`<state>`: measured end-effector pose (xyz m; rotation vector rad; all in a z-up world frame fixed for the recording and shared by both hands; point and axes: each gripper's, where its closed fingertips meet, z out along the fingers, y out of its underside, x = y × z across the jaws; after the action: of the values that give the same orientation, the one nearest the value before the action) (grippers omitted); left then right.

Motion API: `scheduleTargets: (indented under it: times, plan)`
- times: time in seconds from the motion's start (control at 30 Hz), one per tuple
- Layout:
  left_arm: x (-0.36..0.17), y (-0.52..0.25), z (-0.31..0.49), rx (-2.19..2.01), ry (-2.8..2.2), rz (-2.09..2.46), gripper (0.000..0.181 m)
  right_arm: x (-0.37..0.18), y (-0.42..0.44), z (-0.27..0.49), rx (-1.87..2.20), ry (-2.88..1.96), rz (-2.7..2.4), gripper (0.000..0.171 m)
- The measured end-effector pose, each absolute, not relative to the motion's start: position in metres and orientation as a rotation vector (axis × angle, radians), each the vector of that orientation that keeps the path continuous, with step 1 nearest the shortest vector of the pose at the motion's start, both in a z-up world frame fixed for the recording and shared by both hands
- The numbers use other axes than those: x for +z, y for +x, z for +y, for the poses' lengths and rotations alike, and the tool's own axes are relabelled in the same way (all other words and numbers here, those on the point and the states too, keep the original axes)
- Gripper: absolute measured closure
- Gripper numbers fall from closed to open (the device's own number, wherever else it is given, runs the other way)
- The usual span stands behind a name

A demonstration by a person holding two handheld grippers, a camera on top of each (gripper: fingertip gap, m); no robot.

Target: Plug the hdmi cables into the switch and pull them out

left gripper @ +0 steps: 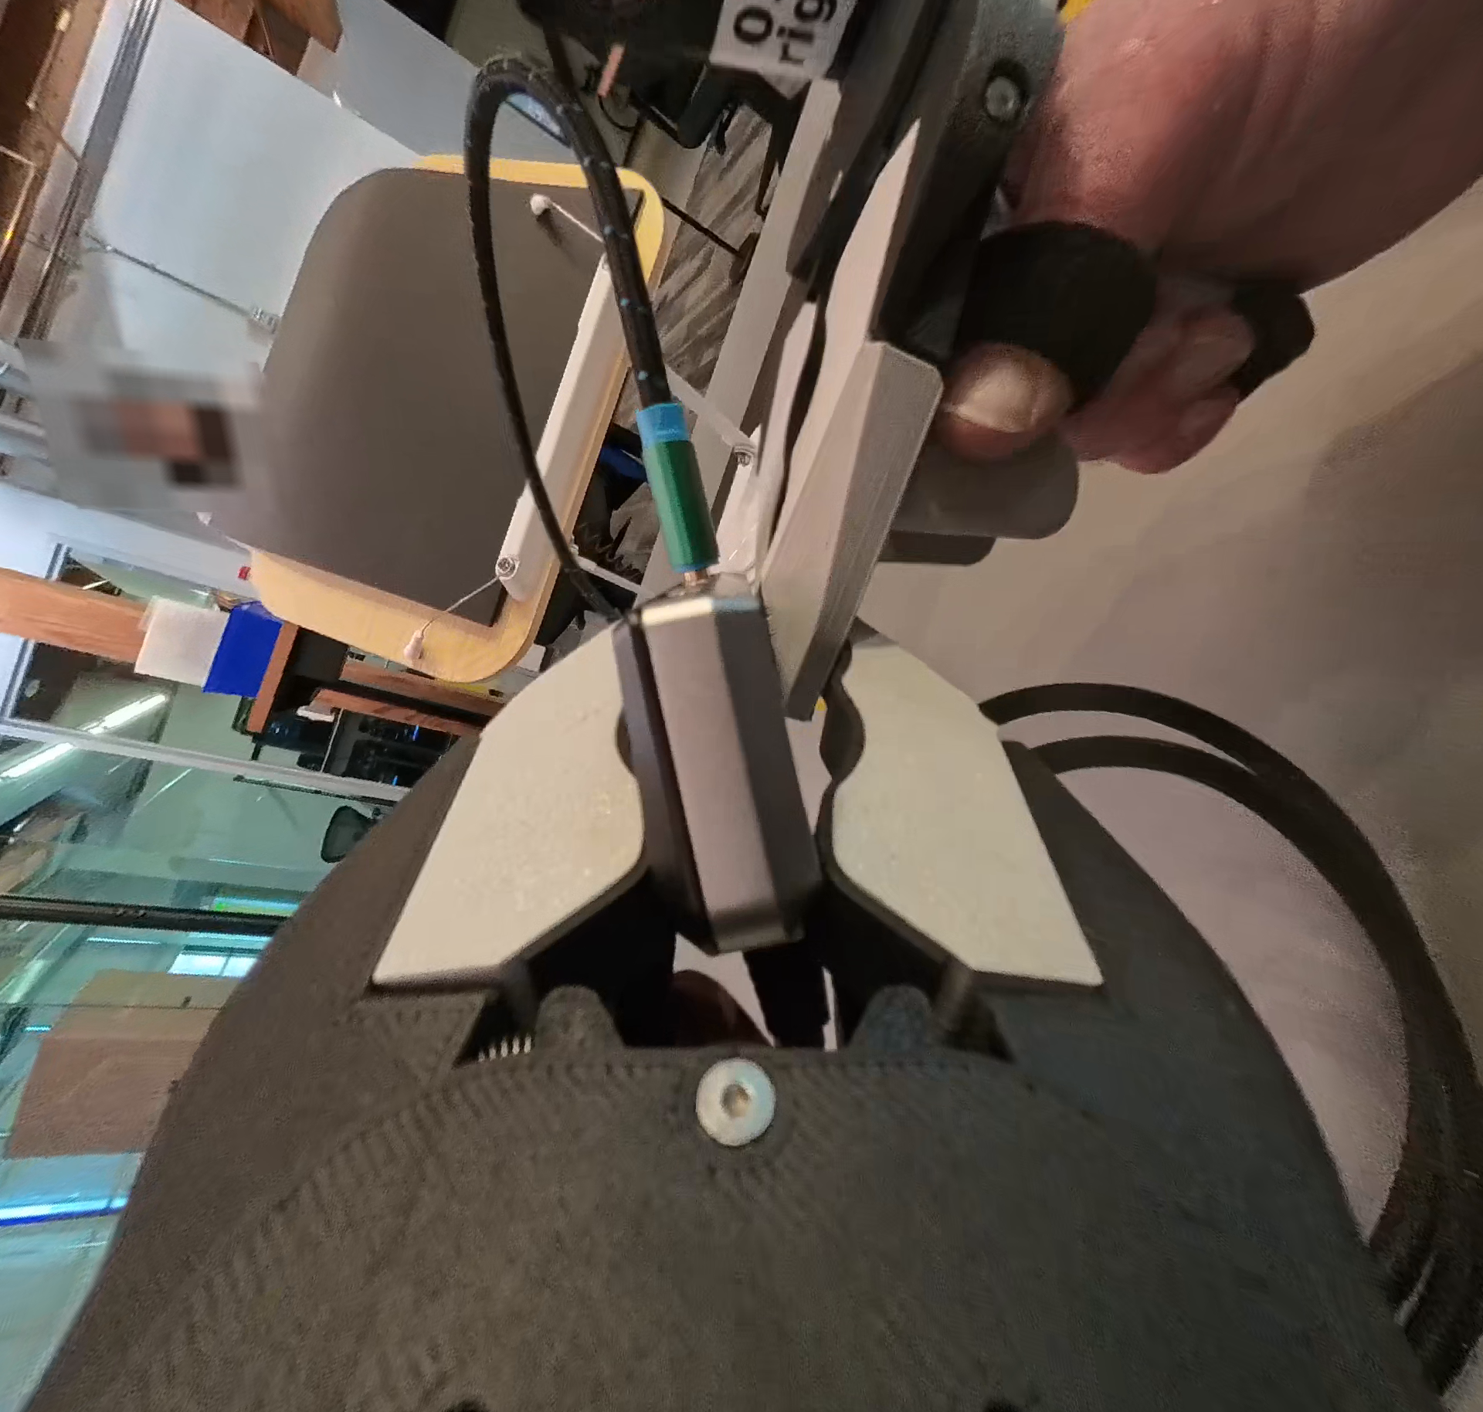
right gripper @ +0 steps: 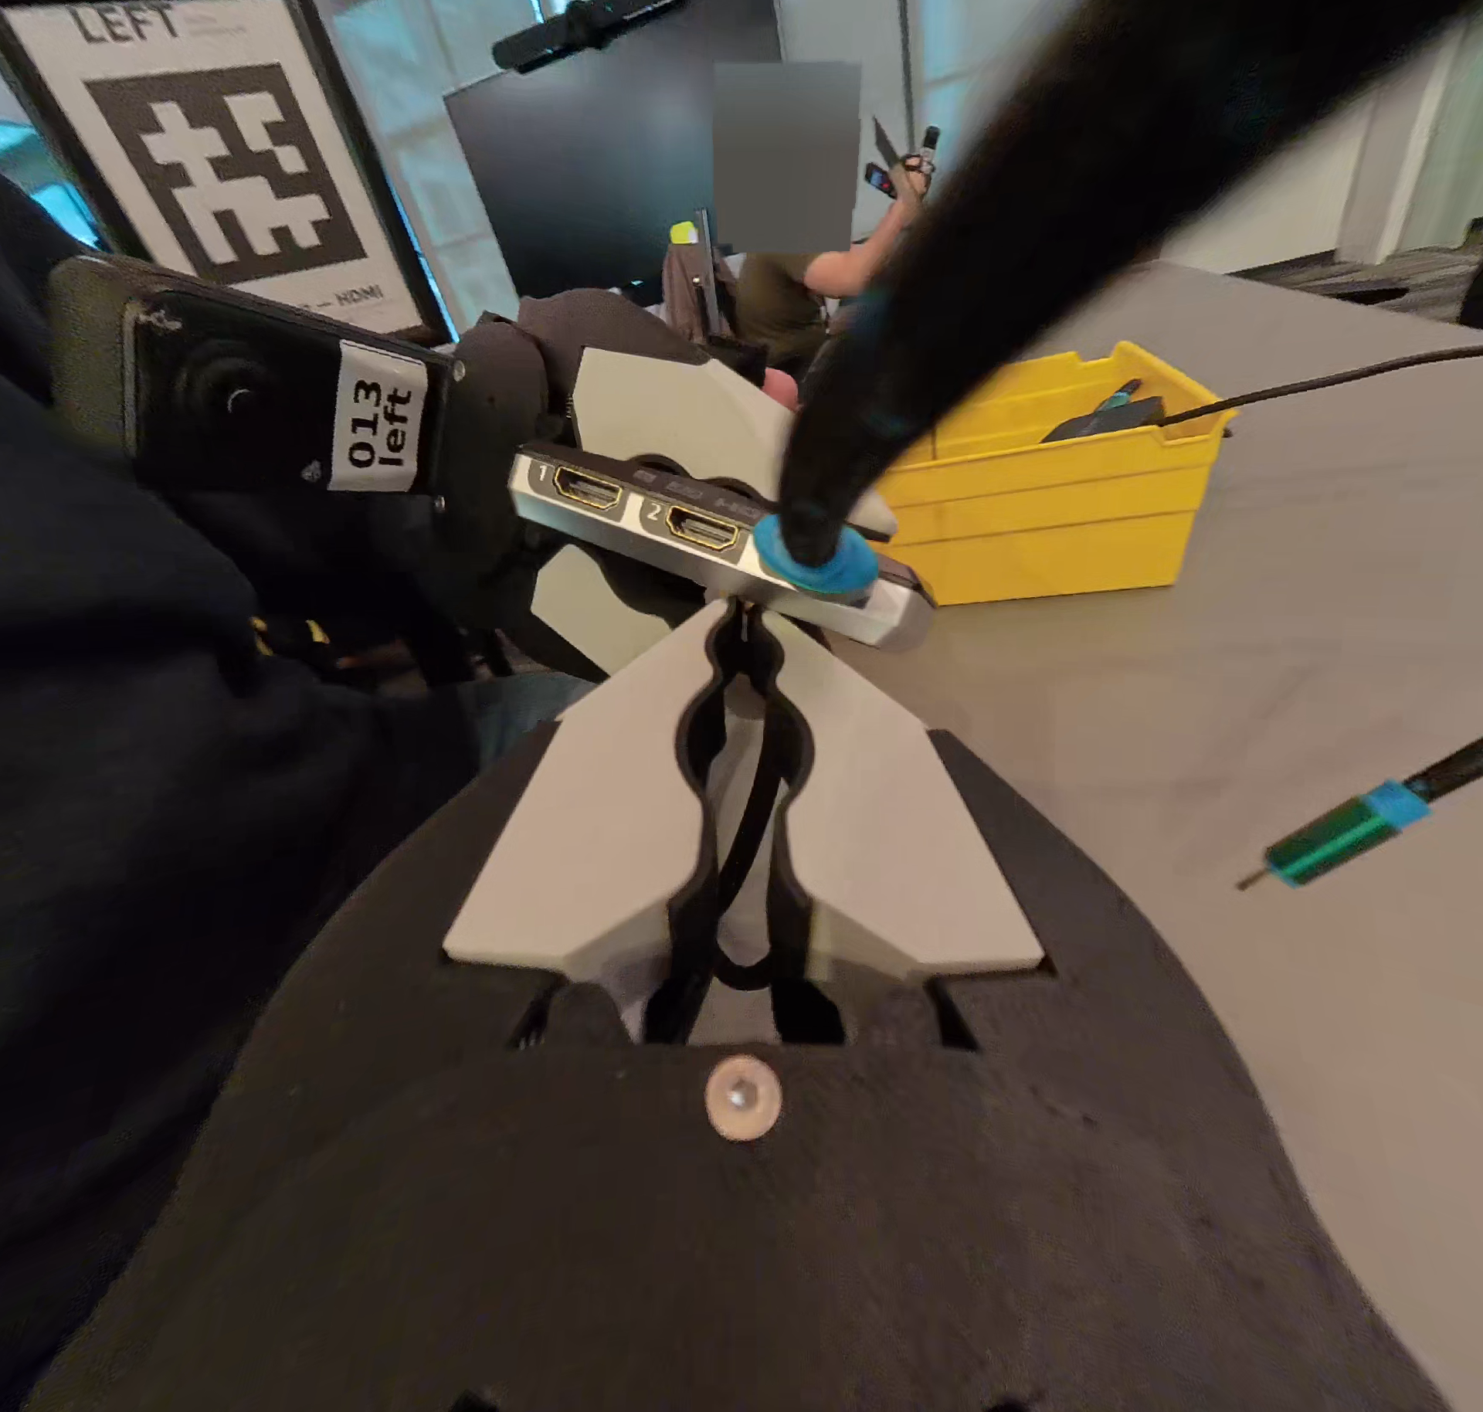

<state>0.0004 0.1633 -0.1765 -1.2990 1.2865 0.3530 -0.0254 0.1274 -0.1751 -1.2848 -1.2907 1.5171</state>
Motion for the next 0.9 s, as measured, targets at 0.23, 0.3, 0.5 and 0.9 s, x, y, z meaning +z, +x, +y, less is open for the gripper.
scheduleTargets:
  times: [0.23, 0.3, 0.5, 0.9]
  plan:
    - [-0.165, -0.012, 0.172, 0.416, -1.305, 1.3, 0.145, -0.167, -0.012, 0.149, 1.374, -1.343, -1.255, 0.146]
    - [-0.161, -0.019, 0.176, 0.455, -1.305, 1.303, 0.145, -0.157, -0.001, 0.158, 1.352, -1.344, -1.197, 0.144]
    - [-0.161, -0.019, 0.177, 0.555, -1.287, 1.399, 0.145, -0.146, -0.01, 0.165, 1.292, -1.392, -1.131, 0.128]
    - [-0.157, -0.013, 0.174, 0.516, -1.276, 1.378, 0.143, -0.134, -0.013, 0.164, 1.399, -1.33, -1.071, 0.153]
